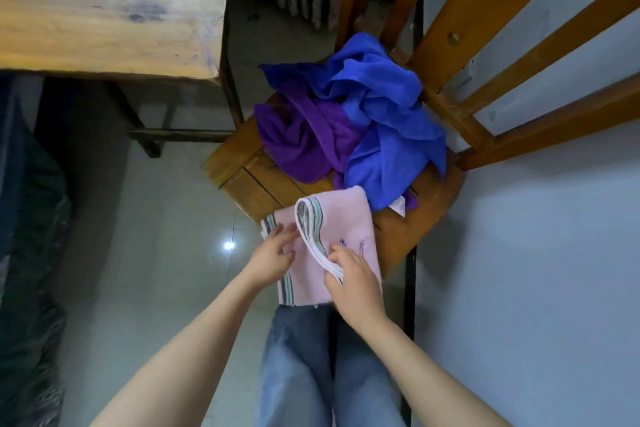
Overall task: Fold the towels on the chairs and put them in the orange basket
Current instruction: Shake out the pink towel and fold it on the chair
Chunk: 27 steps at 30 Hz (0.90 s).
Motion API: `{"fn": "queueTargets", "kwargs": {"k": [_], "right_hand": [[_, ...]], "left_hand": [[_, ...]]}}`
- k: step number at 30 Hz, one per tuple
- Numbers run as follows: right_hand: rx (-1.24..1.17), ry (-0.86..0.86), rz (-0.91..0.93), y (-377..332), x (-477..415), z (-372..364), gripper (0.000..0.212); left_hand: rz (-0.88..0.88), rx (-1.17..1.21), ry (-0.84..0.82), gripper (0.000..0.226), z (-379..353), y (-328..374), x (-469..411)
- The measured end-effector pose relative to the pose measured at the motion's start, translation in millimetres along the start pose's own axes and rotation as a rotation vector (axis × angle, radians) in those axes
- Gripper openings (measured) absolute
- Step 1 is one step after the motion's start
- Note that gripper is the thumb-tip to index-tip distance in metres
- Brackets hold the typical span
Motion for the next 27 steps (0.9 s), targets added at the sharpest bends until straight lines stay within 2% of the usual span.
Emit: {"fn": "queueTargets", "kwargs": {"k": [2, 5, 9, 13, 15, 17, 18, 20, 22, 24, 27], "right_hand": [[-0.059, 0.044, -0.048, -3, -3, -1, 0.012], [-0.069, 0.004, 0.007, -13, -1, -14, 0.007], [-0.013, -0.144, 0.031, -16, -4, -39, 0.01], [0.051, -0.283, -0.01, -17, -13, -58, 0.018], [0.046, -0.376, -0.066, -13, -14, -62, 0.029], [0.085, -0.35, -0.103, -6, -21, -54, 0.038], [0.129, -0.269, -0.069, -6, -26, -44, 0.038], [0.292, -0.04, 0.089, -10, -37, -21, 0.035], [0.446, 0.043, 0.2, -10, -44, -13, 0.039], [0.599, 0.016, 0.263, -2, -50, -18, 0.048], [0.752, -0.007, 0.337, 10, -58, -27, 0.062]], "left_hand": [[0.094, 0.488, 0.063, 0.052, 11, -14, 0], [0.209, 0.885, 0.129, 0.048, 14, -31, -1], [0.226, 1.066, 0.117, 0.032, 13, -29, -3], [0.218, 1.116, 0.106, 0.055, 16, -26, -3], [0.227, 1.154, 0.144, 0.053, 17, -28, 0], [0.243, 1.062, 0.276, 0.042, 24, -31, 8], [0.252, 0.932, 0.397, 0.037, 31, -34, 12], [0.27, 0.534, 0.625, 0.039, 46, -31, 23], [0.14, 0.006, 0.746, 0.05, 53, -7, 28], [-0.058, -0.408, 0.743, 0.057, 38, 15, 21], [-0.252, -0.68, 0.657, 0.057, 9, 26, 6]]}}
Point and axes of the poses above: each hand's wrist, its own x-axis away from the middle knuckle, its own z-axis out of the back of the hand, y = z × x, the point moved 7 cm from there along -x, towards the middle knuckle, and after that the axes turned 8 degrees about -x, right-handed, at the moved point
